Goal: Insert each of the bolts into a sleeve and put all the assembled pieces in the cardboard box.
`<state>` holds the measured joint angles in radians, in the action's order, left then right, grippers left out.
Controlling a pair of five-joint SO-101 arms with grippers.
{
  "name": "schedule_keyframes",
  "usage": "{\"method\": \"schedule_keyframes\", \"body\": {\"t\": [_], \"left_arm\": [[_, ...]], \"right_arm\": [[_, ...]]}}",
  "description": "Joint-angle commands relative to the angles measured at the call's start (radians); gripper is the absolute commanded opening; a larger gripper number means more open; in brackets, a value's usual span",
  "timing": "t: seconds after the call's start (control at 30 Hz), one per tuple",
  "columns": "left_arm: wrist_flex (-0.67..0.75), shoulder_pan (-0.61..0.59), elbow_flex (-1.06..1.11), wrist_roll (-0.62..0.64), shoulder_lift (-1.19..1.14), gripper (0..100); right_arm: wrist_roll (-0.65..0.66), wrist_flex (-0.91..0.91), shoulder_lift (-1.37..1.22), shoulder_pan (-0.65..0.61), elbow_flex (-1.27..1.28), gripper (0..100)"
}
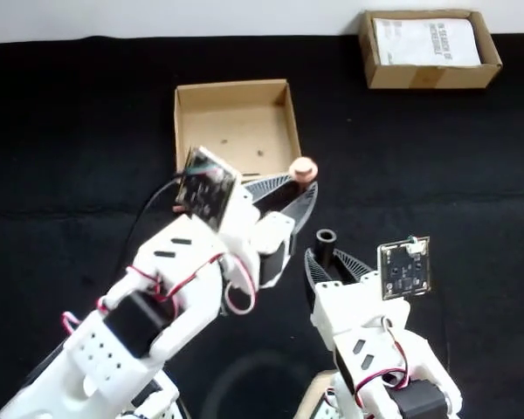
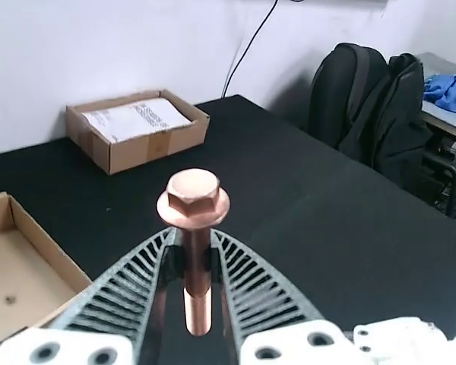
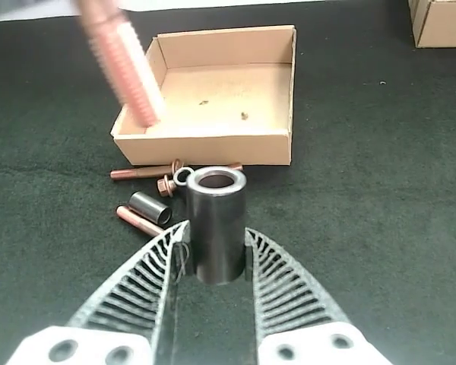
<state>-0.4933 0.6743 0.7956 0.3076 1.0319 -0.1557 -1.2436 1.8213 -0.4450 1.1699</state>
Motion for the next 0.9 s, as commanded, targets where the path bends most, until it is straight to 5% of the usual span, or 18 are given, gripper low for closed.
{"method": "schedule_keyframes", "body": {"t": [0.0, 0.43, 0.73, 0.87], "left_arm": [[0.025, 0.012, -0.127, 0.083, -0.068, 1], [-0.172, 0.107, -0.200, 0.118, -0.130, 1], [-0.160, 0.101, -0.177, 0.112, -0.134, 1], [-0.031, 0.059, -0.153, 0.112, -0.134, 1]], "right_arm": [[-0.006, 0.022, -0.010, -0.007, 0.002, 0.7], [-0.006, 0.022, -0.005, -0.002, 0.002, 0.7], [-0.006, 0.013, -0.004, -0.002, -0.005, 0.7], [-0.006, 0.013, -0.004, -0.002, -0.005, 0.7]]}}
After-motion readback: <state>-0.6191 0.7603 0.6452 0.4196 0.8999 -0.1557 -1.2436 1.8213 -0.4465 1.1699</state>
